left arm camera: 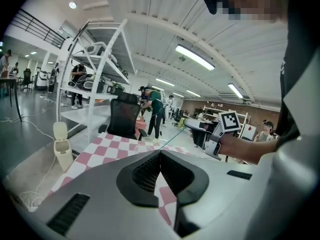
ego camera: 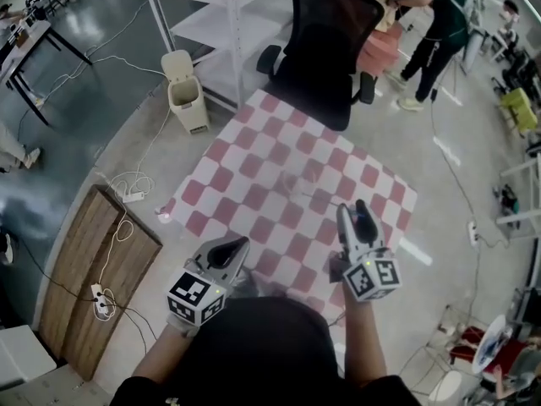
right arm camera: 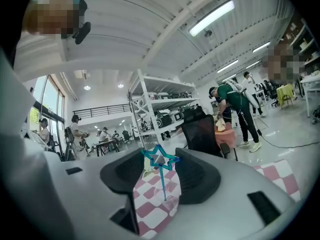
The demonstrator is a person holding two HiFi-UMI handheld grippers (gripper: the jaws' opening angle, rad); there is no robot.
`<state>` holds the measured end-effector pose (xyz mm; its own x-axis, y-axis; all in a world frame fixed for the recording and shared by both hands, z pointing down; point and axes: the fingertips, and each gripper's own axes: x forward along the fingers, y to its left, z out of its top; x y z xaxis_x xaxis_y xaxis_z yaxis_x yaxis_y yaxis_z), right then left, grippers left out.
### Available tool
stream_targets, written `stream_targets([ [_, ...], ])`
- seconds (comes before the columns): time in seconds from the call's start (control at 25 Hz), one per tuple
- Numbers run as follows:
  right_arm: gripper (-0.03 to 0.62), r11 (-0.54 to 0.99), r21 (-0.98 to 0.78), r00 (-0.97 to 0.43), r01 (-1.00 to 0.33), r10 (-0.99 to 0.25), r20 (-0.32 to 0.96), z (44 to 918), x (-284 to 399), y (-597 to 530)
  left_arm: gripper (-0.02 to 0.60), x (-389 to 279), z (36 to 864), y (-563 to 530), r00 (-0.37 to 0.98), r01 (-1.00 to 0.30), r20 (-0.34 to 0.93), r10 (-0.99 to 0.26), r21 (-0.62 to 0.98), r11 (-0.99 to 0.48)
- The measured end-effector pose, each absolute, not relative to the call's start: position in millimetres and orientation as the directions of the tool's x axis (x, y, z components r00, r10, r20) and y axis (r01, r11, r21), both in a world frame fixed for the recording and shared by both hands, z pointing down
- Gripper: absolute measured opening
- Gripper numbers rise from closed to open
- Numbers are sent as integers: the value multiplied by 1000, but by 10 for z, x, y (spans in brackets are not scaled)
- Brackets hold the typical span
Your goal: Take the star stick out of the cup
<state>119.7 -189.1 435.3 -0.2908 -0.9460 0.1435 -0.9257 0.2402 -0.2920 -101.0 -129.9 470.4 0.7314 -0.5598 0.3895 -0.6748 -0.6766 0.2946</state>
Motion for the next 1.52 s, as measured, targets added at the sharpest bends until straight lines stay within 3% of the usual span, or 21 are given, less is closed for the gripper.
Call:
stream_targets([
  [0.92, 206, 60, -158, -93, -986, -973, 213, 4325, 2113, -705, 40, 236, 4597, -1168, 872, -467, 314, -376, 304, -830],
  [1.52, 204, 53, -123, -81, -991, -969, 232, 4447, 2243, -520, 40, 559, 4638, -1092, 890, -424, 313, -331, 304, -853],
])
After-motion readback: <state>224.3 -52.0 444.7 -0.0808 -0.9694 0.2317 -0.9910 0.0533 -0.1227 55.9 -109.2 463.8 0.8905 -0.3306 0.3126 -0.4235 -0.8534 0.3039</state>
